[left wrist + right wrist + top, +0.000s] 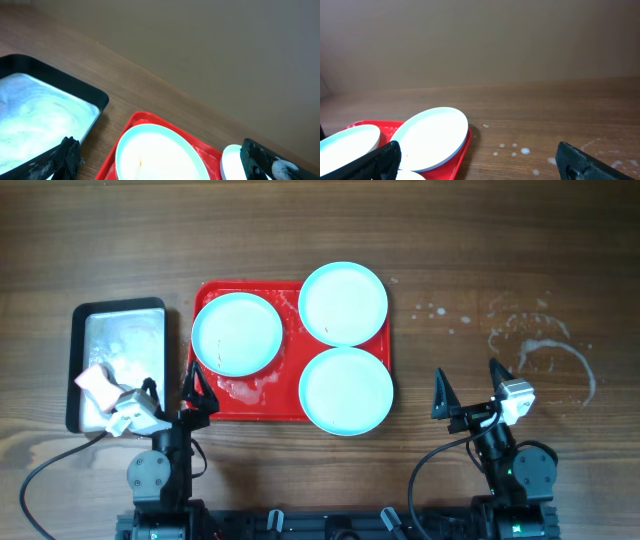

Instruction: Clean dirty plates on tray and stack at the side

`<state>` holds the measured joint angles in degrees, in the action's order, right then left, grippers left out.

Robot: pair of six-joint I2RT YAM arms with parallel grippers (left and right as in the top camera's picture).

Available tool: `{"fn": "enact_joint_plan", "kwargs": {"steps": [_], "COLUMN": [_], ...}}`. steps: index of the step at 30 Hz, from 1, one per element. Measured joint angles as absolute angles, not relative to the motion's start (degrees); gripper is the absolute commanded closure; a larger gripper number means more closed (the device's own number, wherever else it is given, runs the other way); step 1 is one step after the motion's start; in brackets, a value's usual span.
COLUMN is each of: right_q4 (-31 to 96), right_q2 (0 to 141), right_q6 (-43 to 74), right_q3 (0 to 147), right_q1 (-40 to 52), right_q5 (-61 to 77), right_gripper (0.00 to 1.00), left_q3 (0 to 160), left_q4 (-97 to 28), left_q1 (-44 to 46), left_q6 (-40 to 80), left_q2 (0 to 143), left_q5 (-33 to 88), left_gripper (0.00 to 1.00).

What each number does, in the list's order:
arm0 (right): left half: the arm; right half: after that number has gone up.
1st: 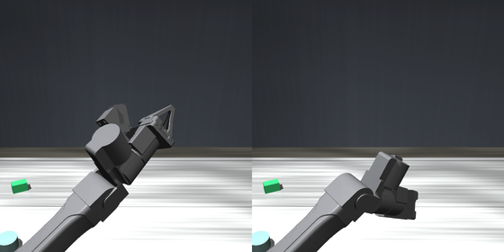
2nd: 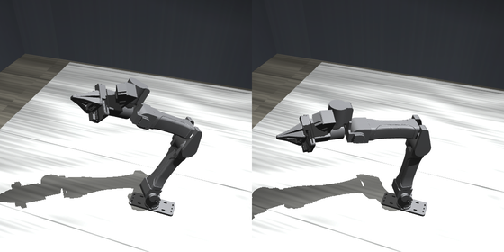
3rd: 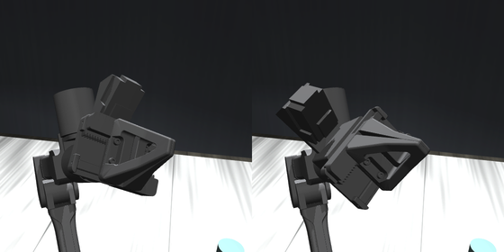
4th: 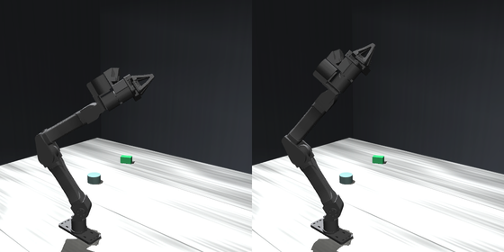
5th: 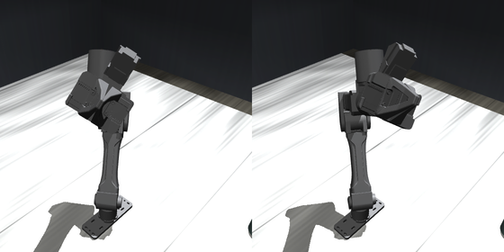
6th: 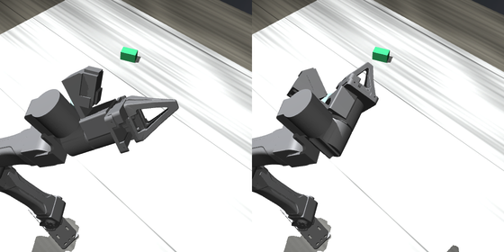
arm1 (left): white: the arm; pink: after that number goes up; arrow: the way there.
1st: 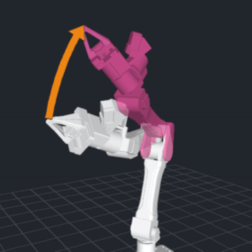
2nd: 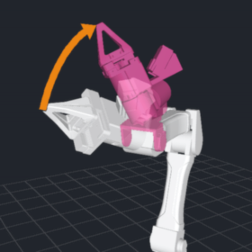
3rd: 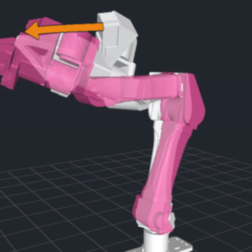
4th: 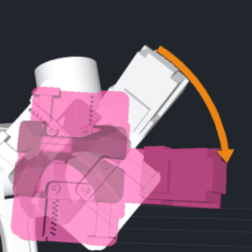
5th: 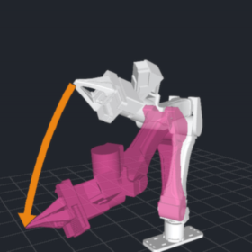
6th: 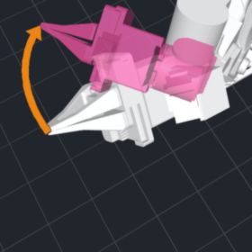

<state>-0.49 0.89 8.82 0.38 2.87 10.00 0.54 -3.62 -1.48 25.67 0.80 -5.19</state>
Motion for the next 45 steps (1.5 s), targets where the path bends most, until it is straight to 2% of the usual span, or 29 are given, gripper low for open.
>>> {"fn": "enact_joint_plan", "kwargs": {"steps": [24,29,35,41,45], "right_q4": [-0.5,-0.5,-0.5,-0.5,-0.5], "right_q2": [0.9,0.9,0.9,0.9,1.0], "right_q6": [8.8,8.8,8.8,8.8,9.4], "right_q3": [0.4,0.4,0.4,0.4,0.4], "right_q1": [2.9,2.9,2.9,2.9,2.9], "right_q5": [10.0,10.0,10.0,10.0,10.0], "right_gripper": [0.00,0.00,0.00,0.00,0.00], "left_q3": [0.5,2.4,22.4,45.0,52.1], "left_q4": [-3.9,-7.3,-16.3,-39.9,-44.8], "left_q1": [-1.5,-1.5,-1.5,-1.5,-1.5], "left_q6": [25.7,25.6,21.0,19.6,19.5], "left_q2": [1.1,5.6,20.8,38.2,44.4], "left_q5": [1.7,1.8,2.9,3.2,4.0], "left_gripper": [0.00,0.00,0.00,0.00,0.00]}}
